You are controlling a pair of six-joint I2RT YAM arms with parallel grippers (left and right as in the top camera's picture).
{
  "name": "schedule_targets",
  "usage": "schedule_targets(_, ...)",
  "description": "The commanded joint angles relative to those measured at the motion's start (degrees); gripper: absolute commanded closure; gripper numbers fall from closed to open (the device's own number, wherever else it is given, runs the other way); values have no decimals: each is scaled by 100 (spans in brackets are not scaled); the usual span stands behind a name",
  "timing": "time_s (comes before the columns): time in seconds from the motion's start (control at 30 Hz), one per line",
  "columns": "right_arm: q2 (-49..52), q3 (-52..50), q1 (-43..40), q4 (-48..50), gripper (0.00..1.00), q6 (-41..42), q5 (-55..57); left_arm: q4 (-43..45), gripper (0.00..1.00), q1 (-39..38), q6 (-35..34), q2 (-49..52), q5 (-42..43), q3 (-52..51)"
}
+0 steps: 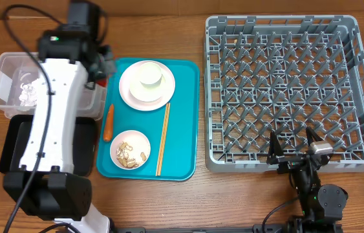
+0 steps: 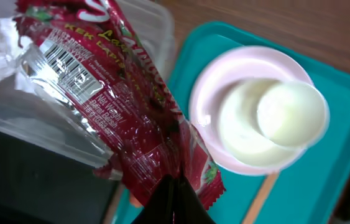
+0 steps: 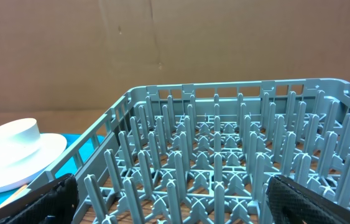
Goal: Sort waste into correct bins and load items into the dishwasher
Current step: 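Carry the red wrapper into the clear bin and release it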
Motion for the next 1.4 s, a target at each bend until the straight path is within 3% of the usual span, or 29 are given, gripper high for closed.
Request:
schedule_targets(0.0, -68, -61, -13, 35, 0, 22, 13, 151, 96, 417, -63, 131, -57, 59)
schedule_targets(0.23, -68, -61, -13, 35, 0, 22, 13, 396, 96, 868, -59, 549, 79, 59)
schedule_targets(0.8, -66, -61, -13, 35, 0, 22, 13, 435, 96, 1010, -61, 1335, 96, 59)
schedule_targets(1.03, -68, -61, -13, 35, 0, 22, 13, 398, 76, 1198, 17, 1338, 437, 59)
schedule_targets(1.3, -68, -61, -13, 35, 0, 22, 13, 101, 73, 1220, 326, 1322, 973, 262)
schedule_targets(1.37, -68, -61, -13, 35, 0, 22, 13, -181, 80, 1209, 372, 1276, 1012, 433)
